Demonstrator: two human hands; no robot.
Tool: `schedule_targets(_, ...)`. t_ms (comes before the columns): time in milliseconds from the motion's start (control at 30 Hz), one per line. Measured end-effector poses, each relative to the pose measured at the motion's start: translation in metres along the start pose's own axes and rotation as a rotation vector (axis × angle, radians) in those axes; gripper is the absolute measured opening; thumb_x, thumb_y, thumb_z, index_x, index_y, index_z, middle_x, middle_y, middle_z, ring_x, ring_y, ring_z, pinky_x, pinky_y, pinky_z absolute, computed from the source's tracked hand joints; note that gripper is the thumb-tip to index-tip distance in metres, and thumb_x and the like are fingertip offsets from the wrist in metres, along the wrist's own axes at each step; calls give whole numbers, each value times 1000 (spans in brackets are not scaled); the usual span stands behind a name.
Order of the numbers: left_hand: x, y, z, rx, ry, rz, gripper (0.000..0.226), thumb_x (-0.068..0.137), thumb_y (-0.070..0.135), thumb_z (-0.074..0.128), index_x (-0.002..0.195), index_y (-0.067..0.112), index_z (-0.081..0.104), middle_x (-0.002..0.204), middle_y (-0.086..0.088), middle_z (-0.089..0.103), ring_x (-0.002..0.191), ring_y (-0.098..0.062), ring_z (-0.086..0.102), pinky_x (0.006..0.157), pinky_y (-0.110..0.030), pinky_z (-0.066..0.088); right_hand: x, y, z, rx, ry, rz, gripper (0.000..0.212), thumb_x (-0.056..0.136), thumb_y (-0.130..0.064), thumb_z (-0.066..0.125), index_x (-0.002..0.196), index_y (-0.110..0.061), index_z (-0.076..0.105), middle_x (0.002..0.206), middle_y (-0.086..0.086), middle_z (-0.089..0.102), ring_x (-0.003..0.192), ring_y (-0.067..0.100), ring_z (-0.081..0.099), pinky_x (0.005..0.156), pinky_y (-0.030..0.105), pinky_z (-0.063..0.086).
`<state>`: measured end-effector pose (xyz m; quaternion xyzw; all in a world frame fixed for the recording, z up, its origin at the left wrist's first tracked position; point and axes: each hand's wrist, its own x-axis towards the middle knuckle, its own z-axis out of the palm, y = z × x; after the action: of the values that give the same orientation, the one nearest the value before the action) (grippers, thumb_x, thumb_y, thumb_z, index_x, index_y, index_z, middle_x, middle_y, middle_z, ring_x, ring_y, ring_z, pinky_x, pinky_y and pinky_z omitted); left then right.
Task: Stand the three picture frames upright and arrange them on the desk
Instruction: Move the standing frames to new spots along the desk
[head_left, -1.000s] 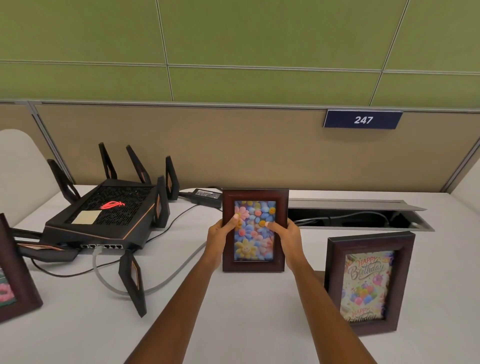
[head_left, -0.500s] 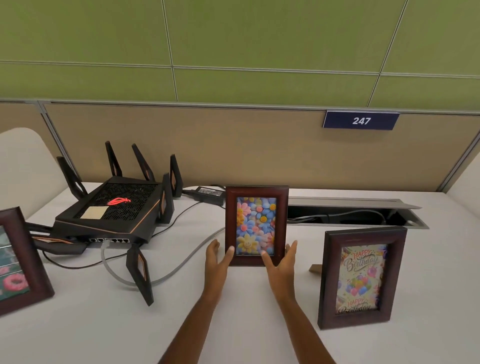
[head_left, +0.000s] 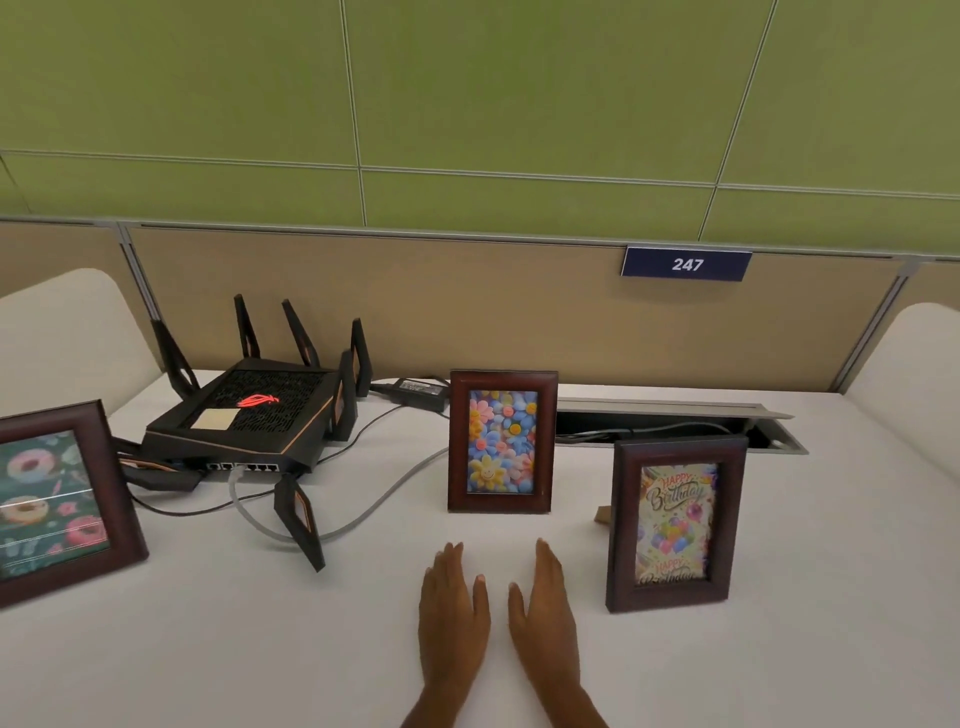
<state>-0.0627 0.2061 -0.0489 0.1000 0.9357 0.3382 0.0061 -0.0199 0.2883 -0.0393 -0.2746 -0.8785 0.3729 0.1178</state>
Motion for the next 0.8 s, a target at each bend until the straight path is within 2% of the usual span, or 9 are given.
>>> schedule_targets(133, -24, -4, 0, 65, 10, 127, 47, 97, 35, 26, 139, 16, 30, 151, -6, 29, 139, -17, 28, 115, -26, 22, -27, 11, -10, -63, -69, -113, 49, 95, -20, 34, 142, -16, 20, 156, -2, 13, 142, 9, 16, 115, 20, 16)
schedule_targets(200, -38, 5, -11, 66, -39, 169, 62, 97, 38, 8, 117, 9, 60, 125, -12, 62, 114, -19, 60, 91, -27, 50, -36, 18, -19, -60, -106, -156, 47, 95, -18, 35, 140, -18, 26, 155, -4, 15, 141, 7, 19, 113, 18, 17)
schedule_targets(233, -45, 8, -13, 102, -54, 176, 72, 96, 39, 3, 103, 9, 68, 110, -10, 71, 100, -20, 68, 76, -29, 56, -40, 23, -24, -55, -125, -174, 46, 95, -18, 36, 140, -18, 27, 154, -5, 17, 140, 6, 20, 112, 16, 17)
schedule_targets(267, -51, 9, -11, 132, 1, 183, 71, 96, 38, 5, 100, 9, 69, 107, -10, 72, 98, -21, 69, 74, -32, 57, -44, 28, -30, -46, -138, -191, 45, 94, -17, 37, 139, -19, 29, 153, -5, 19, 139, 6, 22, 111, 14, 18)
schedule_targets(300, -55, 9, -8, 118, -5, 174, 58, 97, 35, 15, 108, 8, 65, 117, -13, 67, 108, -23, 64, 86, -33, 53, -46, 33, -36, -32, -145, -202, 44, 94, -15, 38, 138, -19, 31, 152, -6, 23, 138, 6, 25, 108, 11, 19)
schedule_targets(367, -59, 16, 1, 21, 28, 127, 41, 95, 27, 37, 131, 9, 44, 143, -12, 42, 135, -23, 38, 113, -33, 28, -51, 45, -49, -2, -150, -202, 42, 94, -13, 40, 135, -18, 35, 148, -5, 30, 135, 7, 30, 103, 8, 18)
schedule_targets(467, -70, 24, 13, 29, 17, 99, 47, 95, 28, 36, 139, 15, 28, 153, -4, 25, 142, -16, 19, 118, -27, 9, -57, 64, -74, 30, -145, -184, 39, 93, -10, 42, 132, -15, 40, 143, -2, 39, 131, 10, 37, 102, 8, 18)
schedule_targets(633, -88, 50, 30, 11, -13, 129, 47, 95, 26, 37, 139, 13, 27, 152, -5, 27, 142, -16, 20, 118, -28, 9, -62, 98, -117, 81, -99, -155, 36, 91, -6, 45, 126, -10, 48, 133, 5, 52, 123, 15, 47, 105, 18, 29)
schedule_targets(800, -90, 85, 35, -283, -49, 67, 47, 94, 17, 44, 138, 7, 30, 148, -12, 34, 137, -24, 31, 116, -37, 24, -47, 127, -162, 141, -20, -133, 34, 89, 1, 47, 122, -5, 52, 127, 12, 56, 118, 24, 52, 103, 26, 35)
